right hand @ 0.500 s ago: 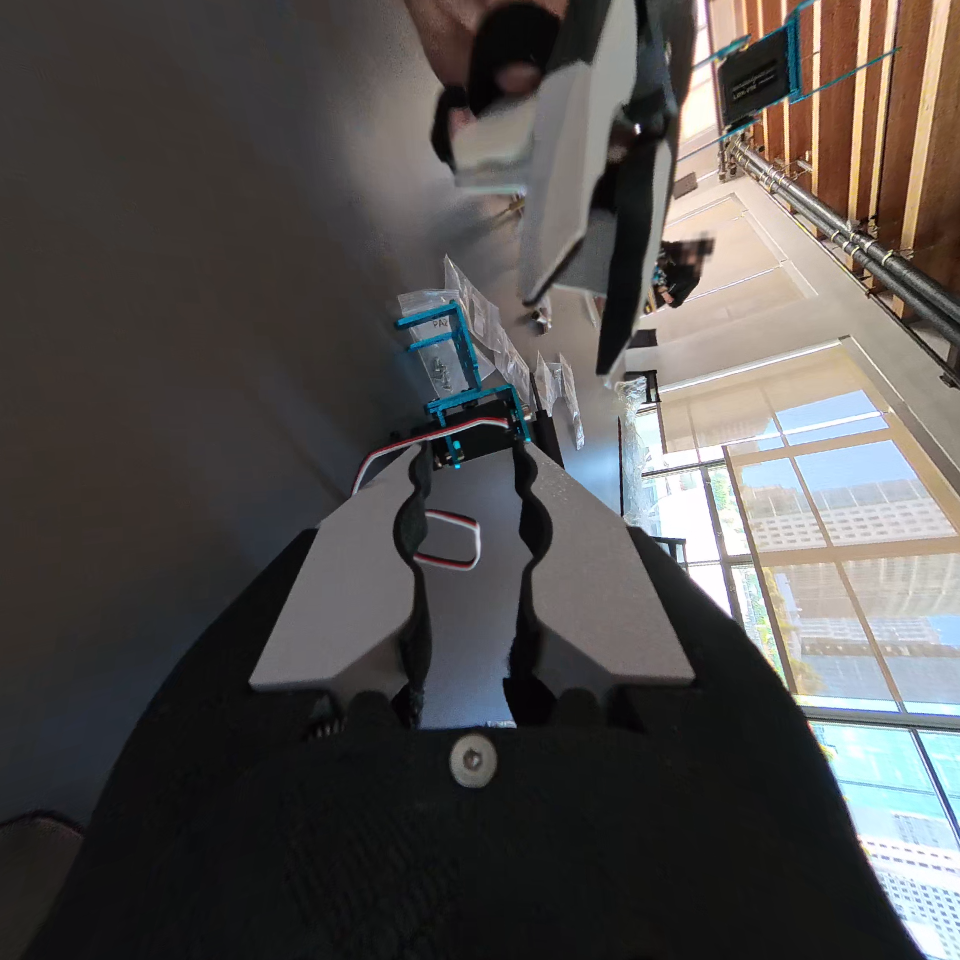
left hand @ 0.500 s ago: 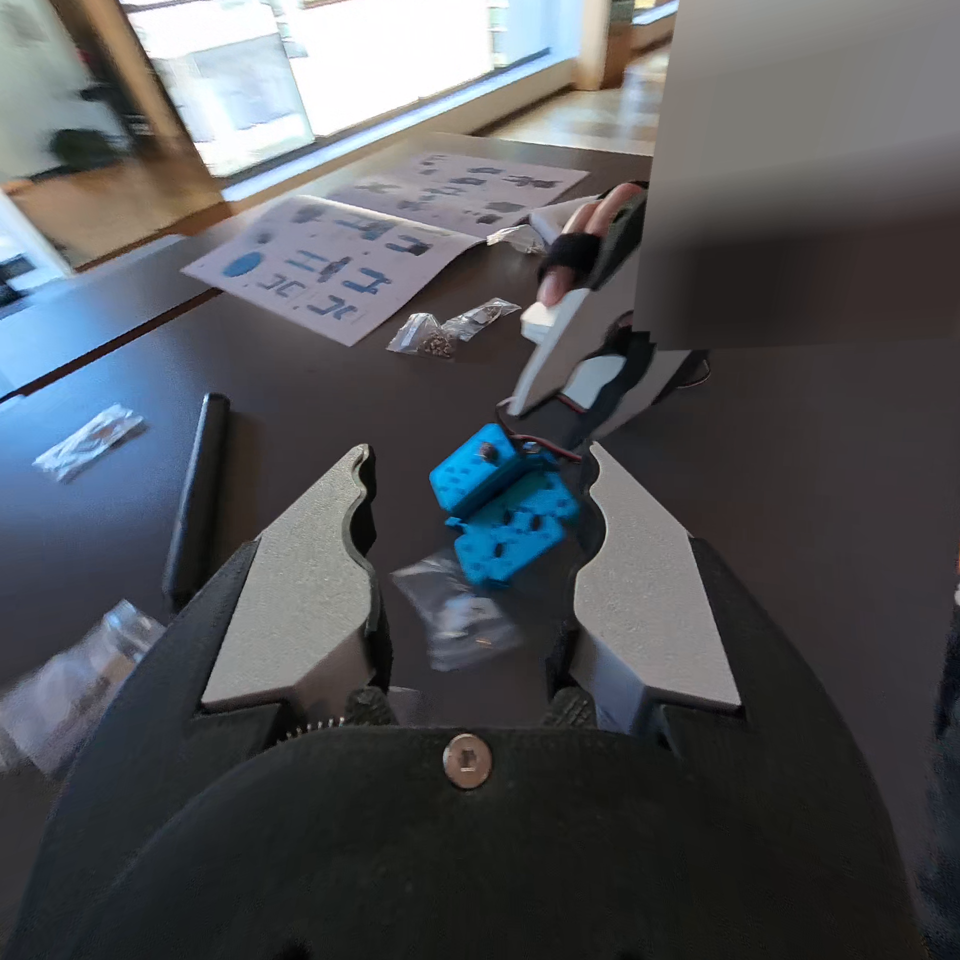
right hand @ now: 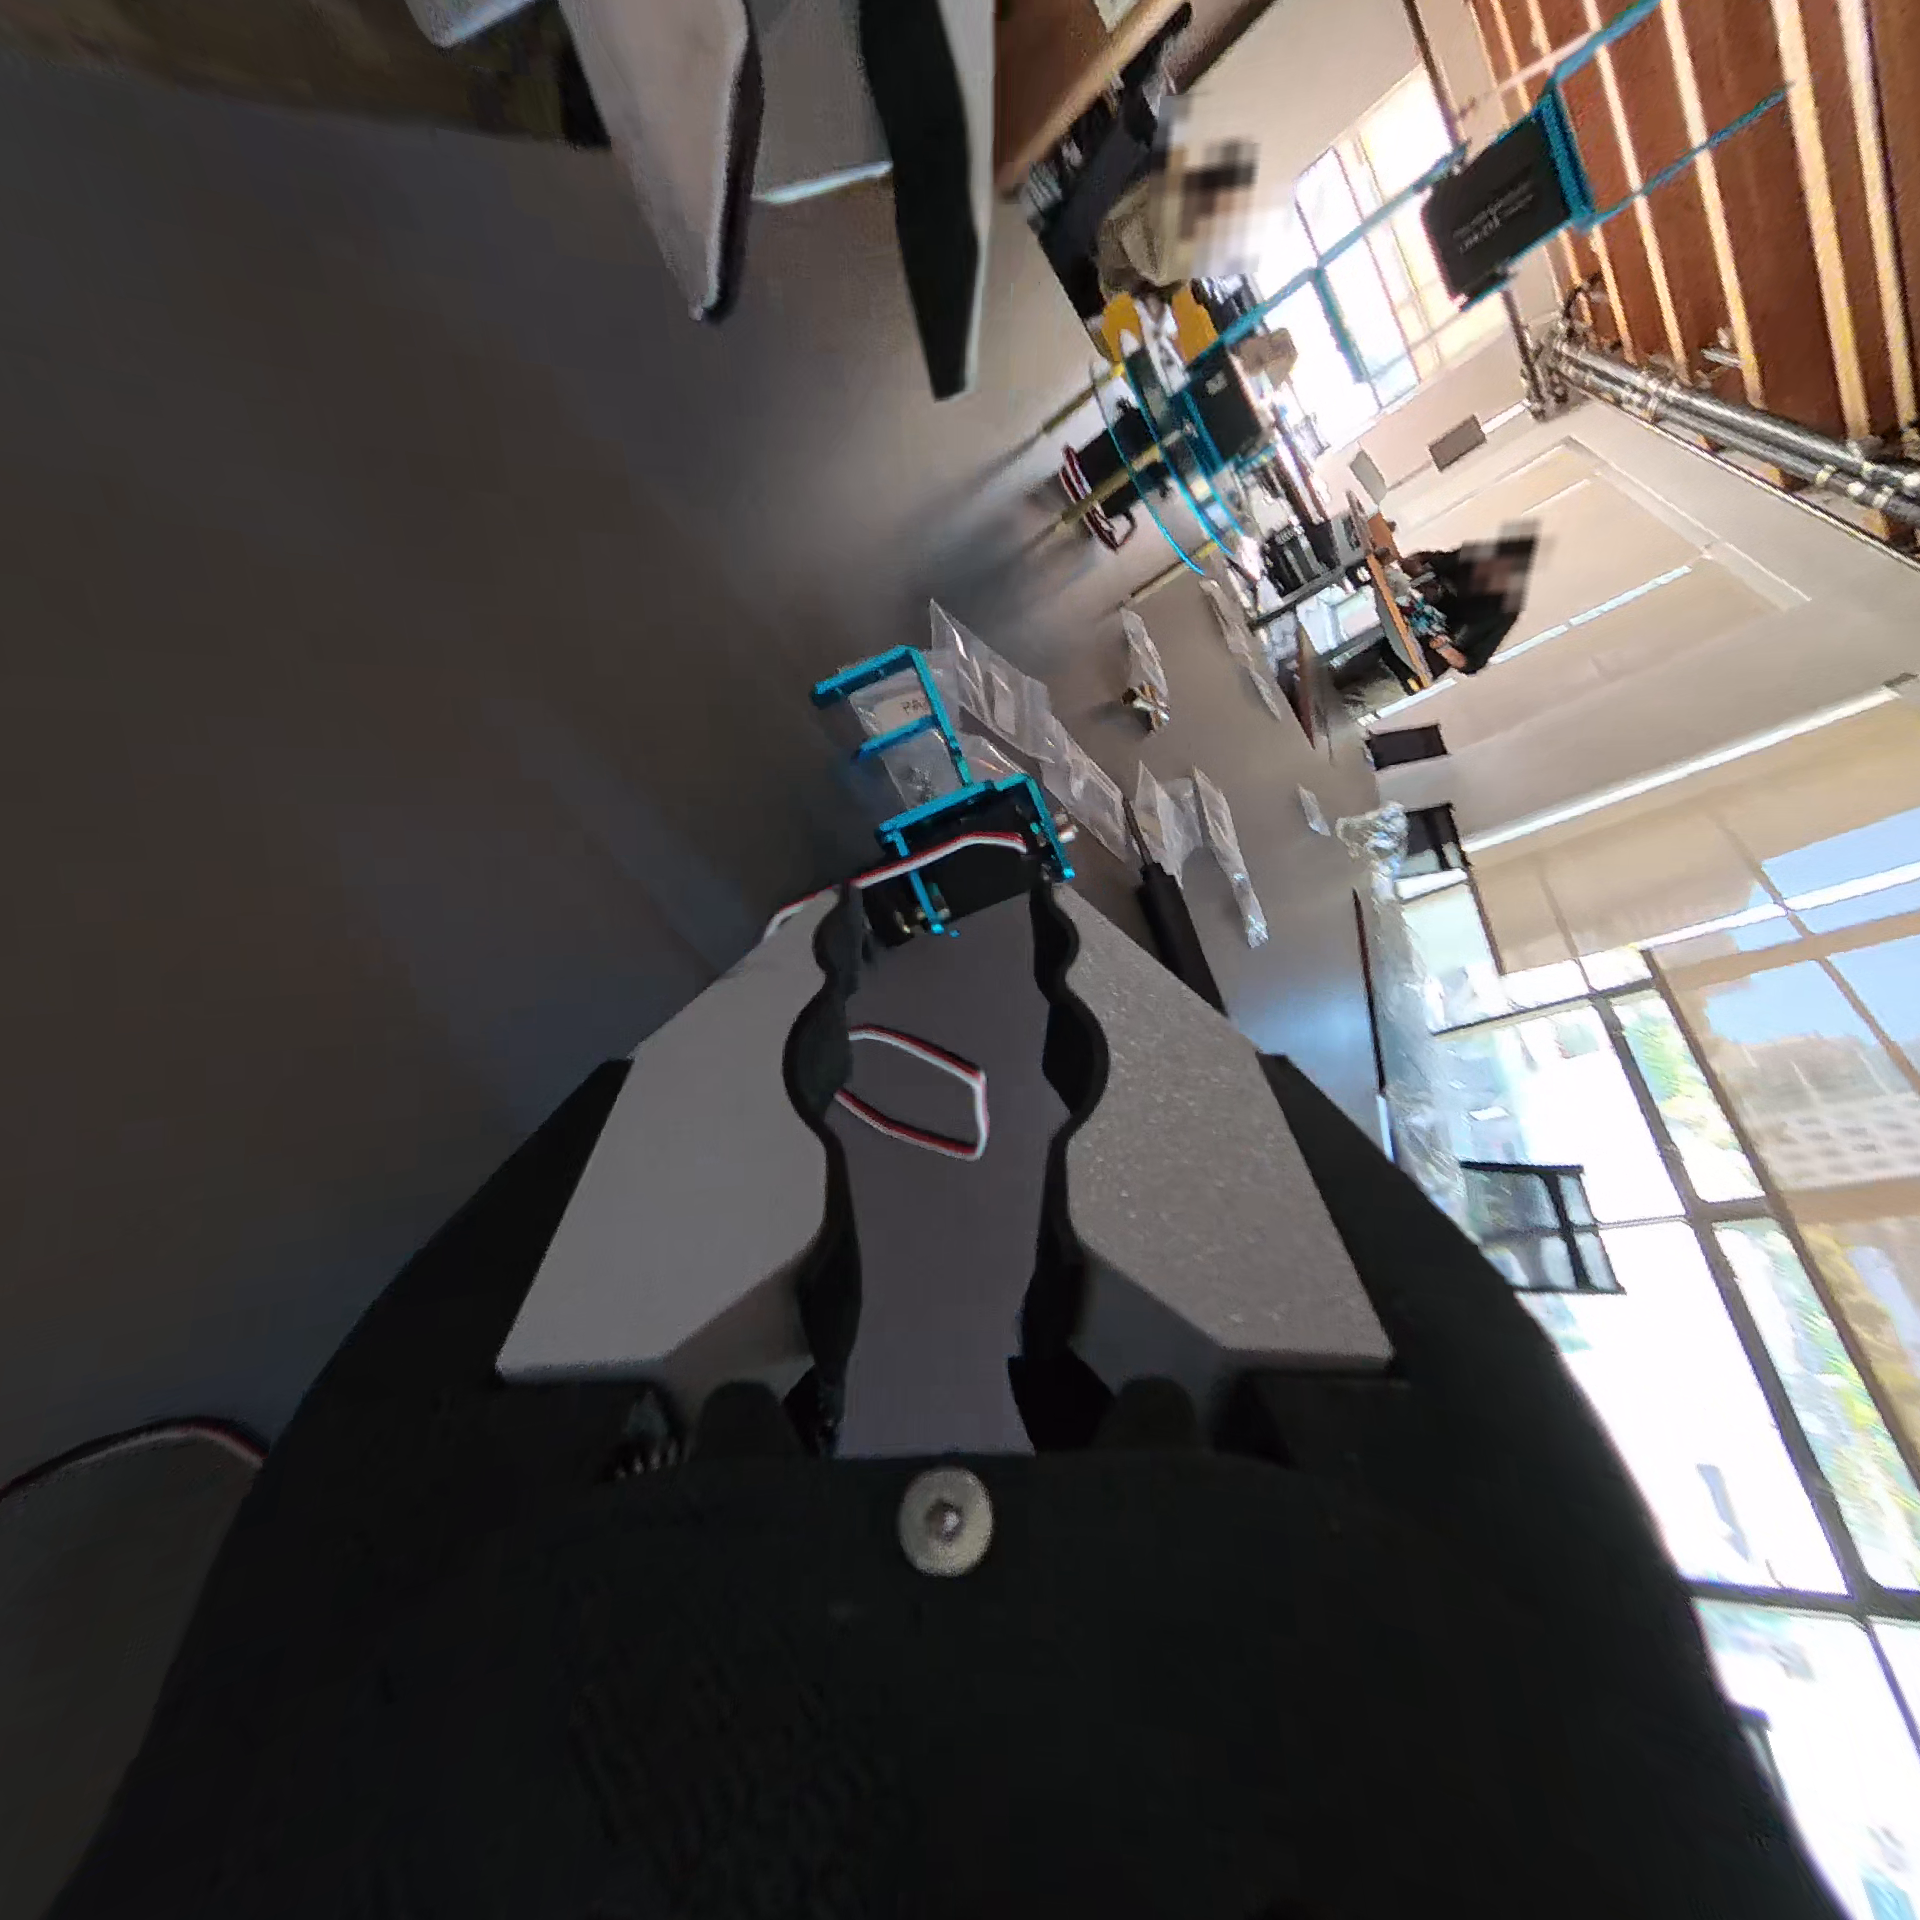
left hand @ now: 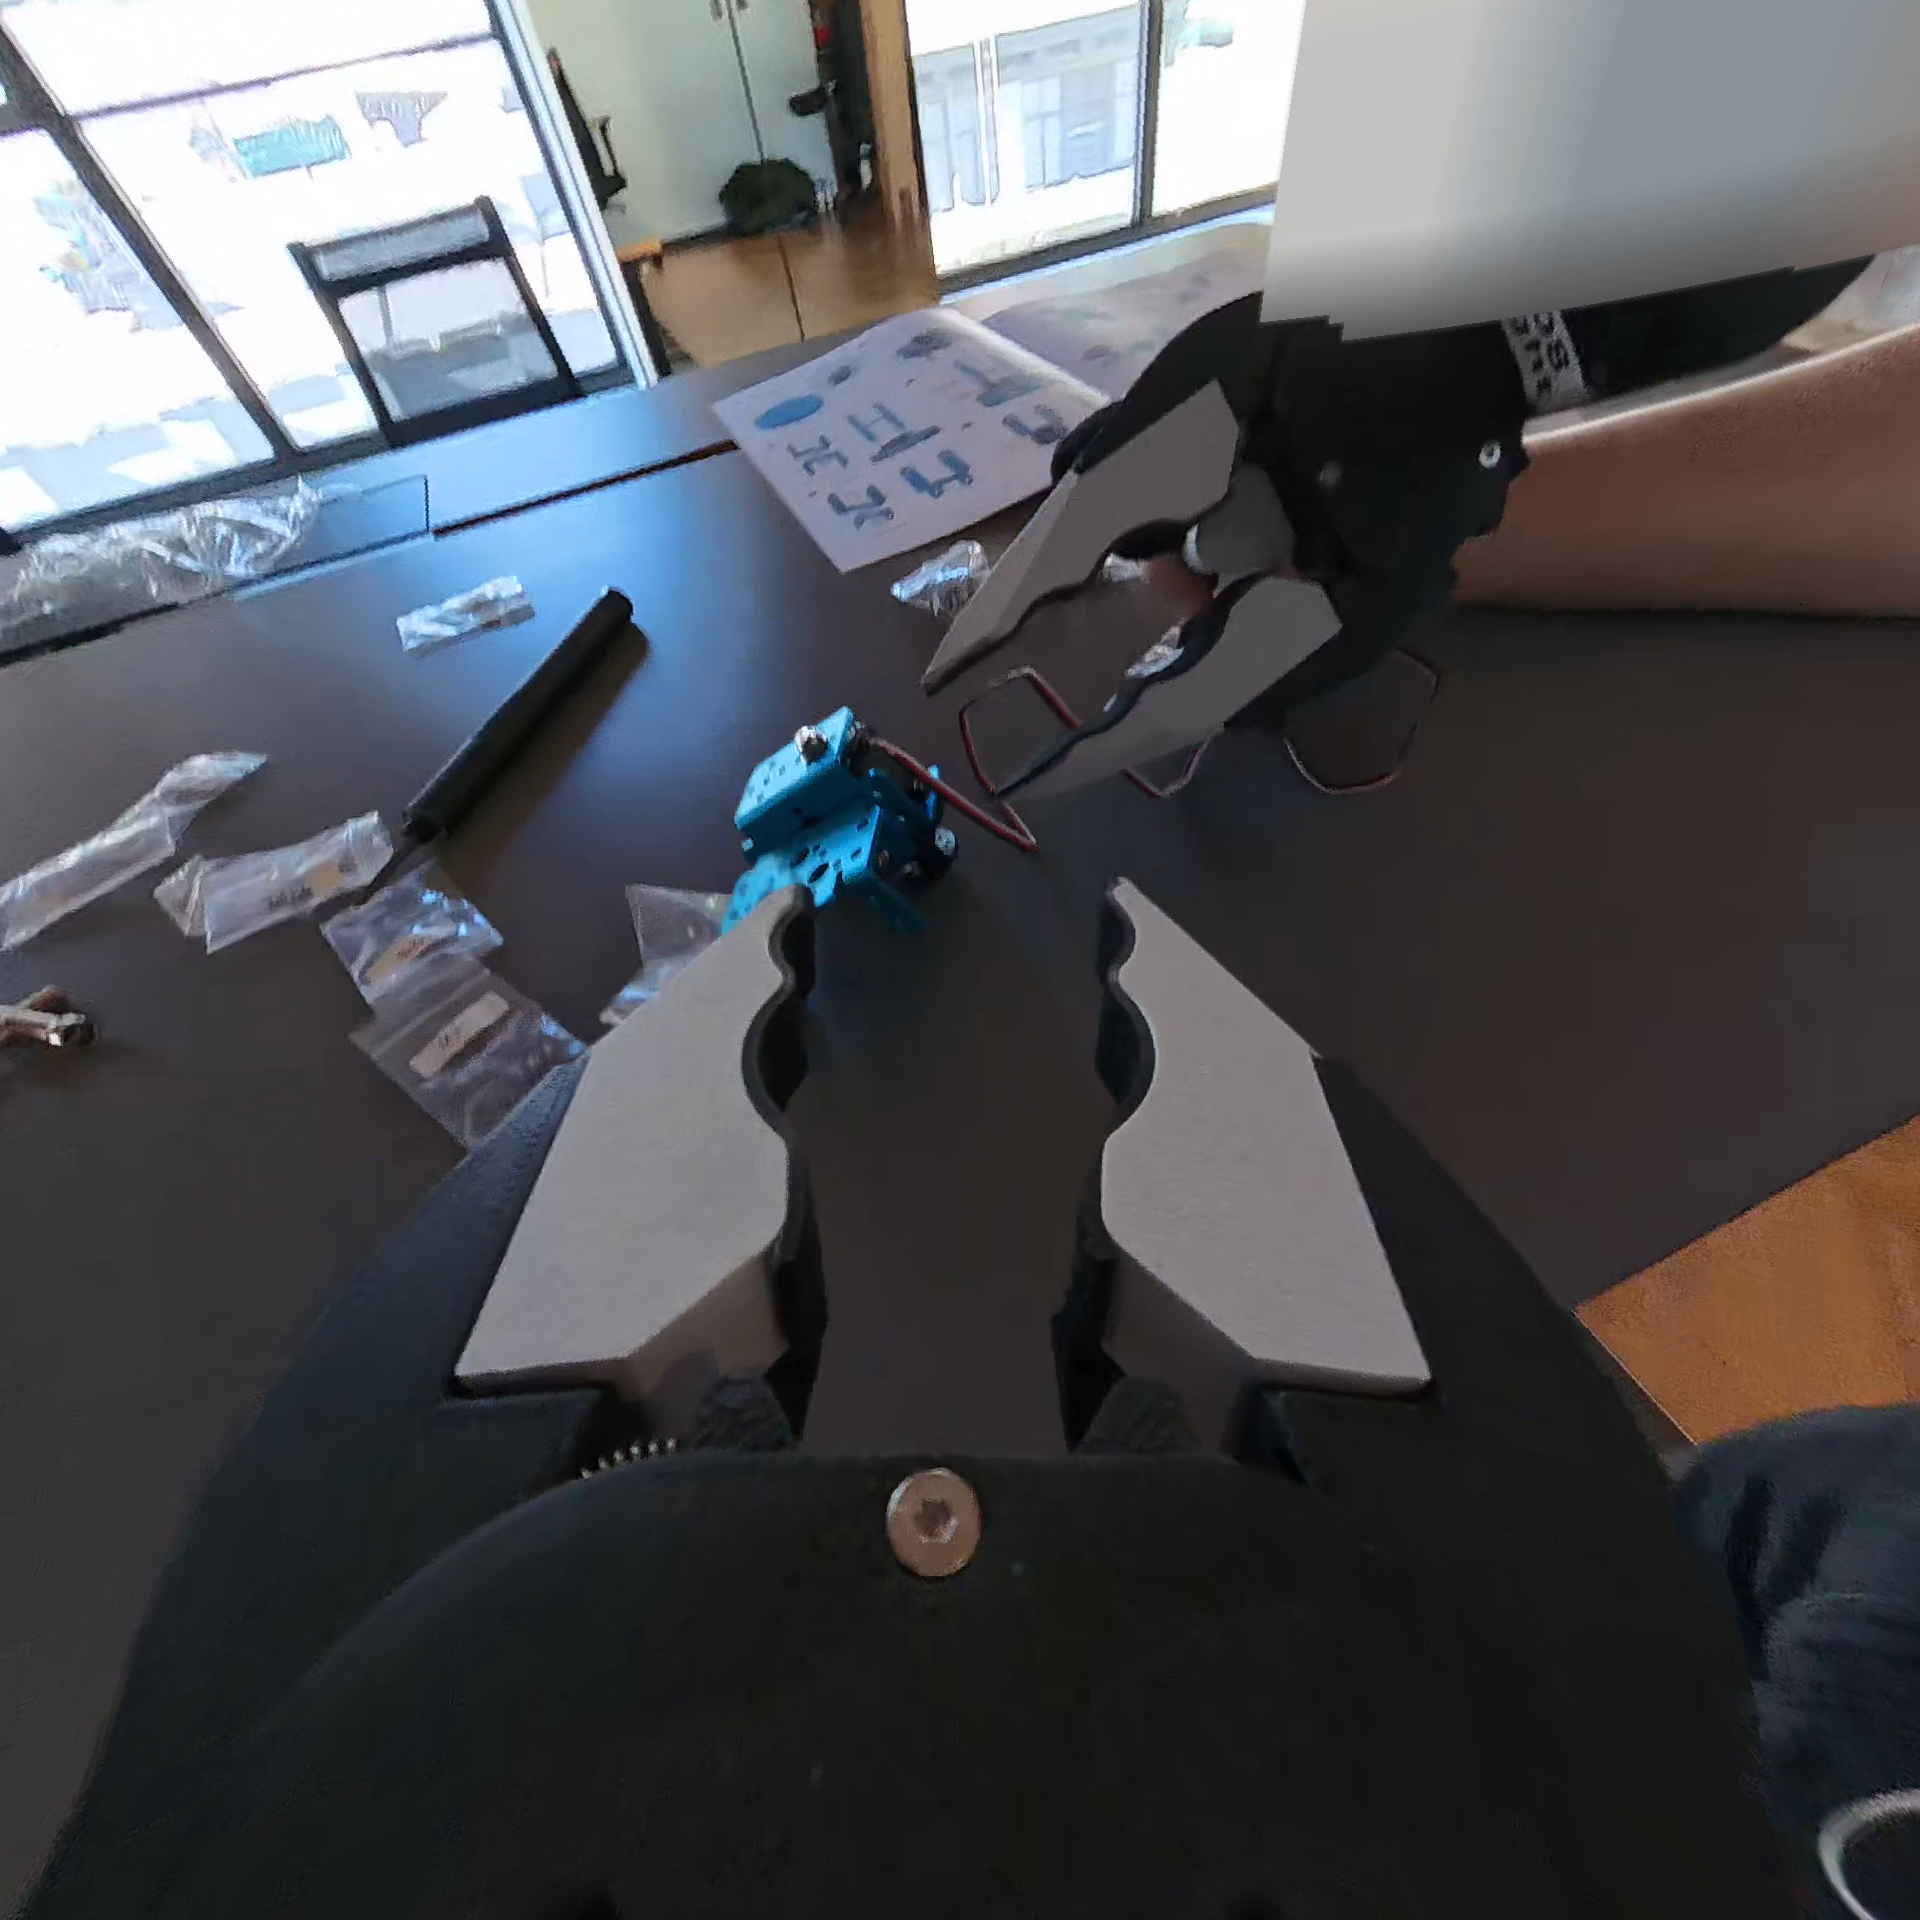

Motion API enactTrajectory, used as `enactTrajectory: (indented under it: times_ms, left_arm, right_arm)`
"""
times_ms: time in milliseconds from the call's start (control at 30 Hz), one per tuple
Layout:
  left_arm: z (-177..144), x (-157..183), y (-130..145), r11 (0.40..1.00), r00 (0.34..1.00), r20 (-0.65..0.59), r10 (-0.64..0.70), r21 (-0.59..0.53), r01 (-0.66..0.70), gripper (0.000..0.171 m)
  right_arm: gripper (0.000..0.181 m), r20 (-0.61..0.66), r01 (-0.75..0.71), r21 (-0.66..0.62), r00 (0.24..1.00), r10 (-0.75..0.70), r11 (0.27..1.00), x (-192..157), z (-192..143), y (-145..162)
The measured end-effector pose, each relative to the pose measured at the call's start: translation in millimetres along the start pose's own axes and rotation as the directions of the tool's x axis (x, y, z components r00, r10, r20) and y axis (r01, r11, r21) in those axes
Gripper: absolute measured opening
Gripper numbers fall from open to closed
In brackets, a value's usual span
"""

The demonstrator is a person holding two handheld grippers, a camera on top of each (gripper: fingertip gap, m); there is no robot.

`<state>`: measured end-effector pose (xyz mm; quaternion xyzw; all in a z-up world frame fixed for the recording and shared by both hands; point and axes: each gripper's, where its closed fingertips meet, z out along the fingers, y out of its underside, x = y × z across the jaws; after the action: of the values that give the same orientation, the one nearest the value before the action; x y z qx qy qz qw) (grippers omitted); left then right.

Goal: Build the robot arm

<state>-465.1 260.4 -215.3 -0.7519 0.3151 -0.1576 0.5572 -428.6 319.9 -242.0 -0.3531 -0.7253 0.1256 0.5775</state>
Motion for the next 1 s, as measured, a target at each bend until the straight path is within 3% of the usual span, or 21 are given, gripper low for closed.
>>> enactTrajectory:
  times_ms: [267, 467, 533, 700, 867, 933, 1000]
  left_arm:
    - [-16, 30, 9, 0.988, 0.995, 0.044, 0.094, -0.127, -0.088, 0.019]
    - [9, 23, 10, 0.901, 0.913, 0.096, 0.396, -0.234, -0.366, 0.026]
    - [18, 21, 10, 0.885, 0.899, 0.080, 0.430, -0.234, -0.403, 0.027]
    - [24, 12, 5, 0.918, 0.924, 0.069, 0.376, -0.164, -0.361, 0.026]
    - [5, -12, 14, 0.941, 0.949, 0.020, 0.314, -0.136, -0.309, 0.026]
    - [-6, -25, 18, 0.948, 0.956, -0.011, 0.292, -0.133, -0.291, 0.028]
    - [-15, -35, 25, 0.956, 0.964, -0.063, 0.258, -0.126, -0.264, 0.028]
  right_arm:
    - [0.032, 0.048, 0.050, -0.021, 0.998, -0.049, 0.999, -7, 8, 8]
    - [0.024, 0.021, 0.058, -0.029, 0.998, -0.058, 0.998, -1, 6, 13]
    - [0.024, 0.016, 0.040, -0.033, 0.999, -0.039, 0.999, 0, 5, 15]
    - [0.023, -0.021, -0.042, -0.007, 0.999, 0.042, 0.999, 11, -1, 17]
    - [0.026, -0.084, -0.252, 0.063, 0.963, 0.257, 0.966, 57, -17, 11]
    - [0.026, -0.007, -0.329, -0.020, 0.944, 0.329, 0.944, 71, -11, 21]
    - [0.036, 0.069, -0.284, -0.208, 0.950, 0.304, 0.936, 83, 6, 44]
